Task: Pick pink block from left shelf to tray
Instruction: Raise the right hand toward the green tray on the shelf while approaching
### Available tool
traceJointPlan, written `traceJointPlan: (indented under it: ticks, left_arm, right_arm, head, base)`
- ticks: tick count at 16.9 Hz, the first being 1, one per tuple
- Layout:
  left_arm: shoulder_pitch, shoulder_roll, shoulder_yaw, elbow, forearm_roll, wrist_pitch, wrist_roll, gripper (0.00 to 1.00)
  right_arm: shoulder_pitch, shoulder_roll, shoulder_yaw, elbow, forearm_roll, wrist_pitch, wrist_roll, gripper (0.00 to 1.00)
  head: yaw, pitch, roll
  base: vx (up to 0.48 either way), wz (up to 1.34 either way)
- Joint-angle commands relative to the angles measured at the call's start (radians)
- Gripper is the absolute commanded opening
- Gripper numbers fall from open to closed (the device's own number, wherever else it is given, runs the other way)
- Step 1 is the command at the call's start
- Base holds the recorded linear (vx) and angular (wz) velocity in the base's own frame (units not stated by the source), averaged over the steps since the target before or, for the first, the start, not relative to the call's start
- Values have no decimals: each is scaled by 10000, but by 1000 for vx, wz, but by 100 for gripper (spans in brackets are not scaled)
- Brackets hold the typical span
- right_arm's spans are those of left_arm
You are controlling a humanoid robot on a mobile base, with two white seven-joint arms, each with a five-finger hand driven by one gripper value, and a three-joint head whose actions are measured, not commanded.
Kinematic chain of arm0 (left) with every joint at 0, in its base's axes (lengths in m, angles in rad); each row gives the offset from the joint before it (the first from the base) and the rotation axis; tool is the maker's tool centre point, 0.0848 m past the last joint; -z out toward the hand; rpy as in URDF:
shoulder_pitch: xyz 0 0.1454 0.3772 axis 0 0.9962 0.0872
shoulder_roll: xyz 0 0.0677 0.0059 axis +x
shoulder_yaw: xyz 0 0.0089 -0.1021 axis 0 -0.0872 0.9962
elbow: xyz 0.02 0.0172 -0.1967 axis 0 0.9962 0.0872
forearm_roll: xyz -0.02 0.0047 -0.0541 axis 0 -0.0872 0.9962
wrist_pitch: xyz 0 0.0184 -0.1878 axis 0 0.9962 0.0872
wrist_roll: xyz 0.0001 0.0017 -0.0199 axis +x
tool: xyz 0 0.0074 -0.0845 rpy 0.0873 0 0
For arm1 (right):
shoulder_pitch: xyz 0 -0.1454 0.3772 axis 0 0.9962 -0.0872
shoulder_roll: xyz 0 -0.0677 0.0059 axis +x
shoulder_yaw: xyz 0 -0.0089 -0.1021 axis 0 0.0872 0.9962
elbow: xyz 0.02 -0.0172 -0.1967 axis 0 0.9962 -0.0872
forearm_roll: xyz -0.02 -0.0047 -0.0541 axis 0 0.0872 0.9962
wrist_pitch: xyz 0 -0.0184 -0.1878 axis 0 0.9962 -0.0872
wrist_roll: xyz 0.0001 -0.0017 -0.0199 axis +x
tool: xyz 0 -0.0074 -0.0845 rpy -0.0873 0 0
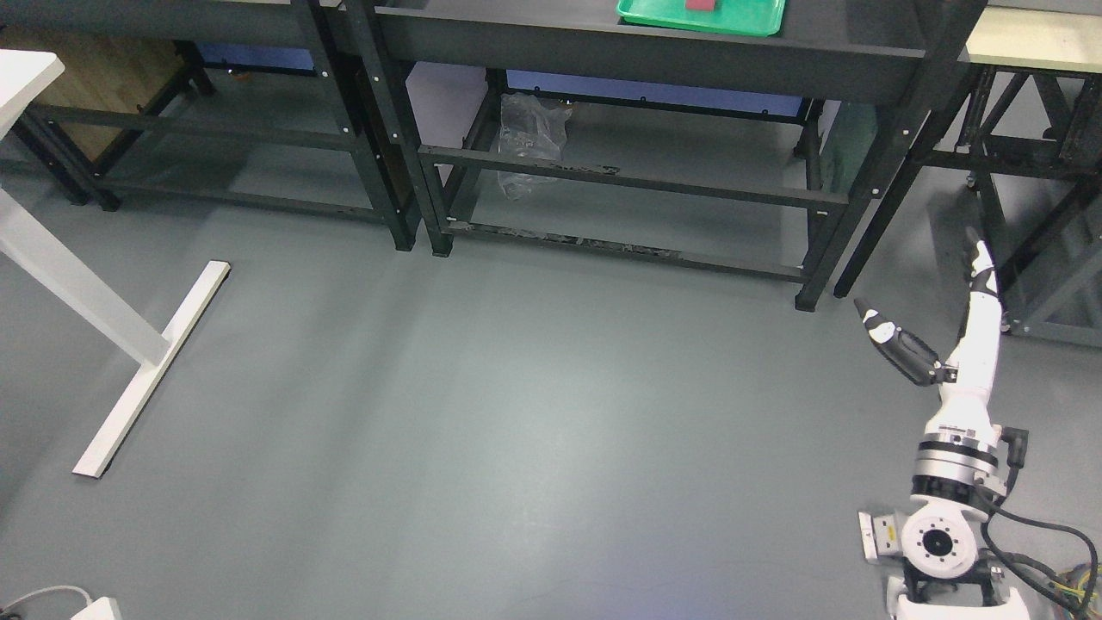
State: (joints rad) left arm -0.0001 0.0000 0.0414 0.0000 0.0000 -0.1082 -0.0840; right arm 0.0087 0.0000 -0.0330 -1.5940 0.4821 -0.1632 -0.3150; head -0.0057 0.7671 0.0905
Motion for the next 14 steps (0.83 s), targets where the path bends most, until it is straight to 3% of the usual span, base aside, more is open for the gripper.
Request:
traceJointPlan:
  ticks: [1, 4, 14]
  left_arm:
    - [-229, 174, 0, -174, -15, -8, 12, 100]
    - [-229, 174, 0, -174, -15, -8, -3, 100]
    - [-229, 174, 0, -174, -15, -8, -3, 100]
  right_arm:
    - [280, -174, 145, -305, 7527, -147, -41, 95]
    - [266, -174, 115, -320, 7222, -851, -57, 99]
    - [128, -174, 161, -290, 7159, -823, -26, 99]
  head:
    - [0, 0, 0]
    - [0, 0, 0]
    - [0, 0, 0]
  base:
    - [210, 12]
    - [259, -19]
    - [286, 69]
